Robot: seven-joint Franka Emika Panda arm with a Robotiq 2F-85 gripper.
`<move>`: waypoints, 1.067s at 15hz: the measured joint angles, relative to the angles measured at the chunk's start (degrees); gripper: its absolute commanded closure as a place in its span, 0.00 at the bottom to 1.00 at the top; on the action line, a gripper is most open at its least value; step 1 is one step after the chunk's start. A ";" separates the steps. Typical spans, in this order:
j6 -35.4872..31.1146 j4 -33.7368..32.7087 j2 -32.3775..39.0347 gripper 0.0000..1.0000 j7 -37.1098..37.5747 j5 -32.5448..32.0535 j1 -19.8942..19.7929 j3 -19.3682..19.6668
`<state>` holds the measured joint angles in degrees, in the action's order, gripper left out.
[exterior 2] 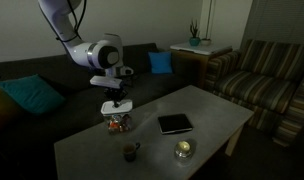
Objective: Push the button on the lid
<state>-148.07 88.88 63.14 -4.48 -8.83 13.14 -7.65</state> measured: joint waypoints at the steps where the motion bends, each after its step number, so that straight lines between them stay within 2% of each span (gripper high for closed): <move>1: 0.00 -0.03 0.00 1.00 0.00 0.00 0.00 0.00; 14: 0.01 -0.05 0.00 1.00 -0.01 -0.01 0.01 0.00; 16: 0.26 -0.10 -0.59 0.99 -3.15 -0.96 0.07 -0.66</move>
<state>-147.81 88.78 62.55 -7.63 -9.79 13.21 -8.31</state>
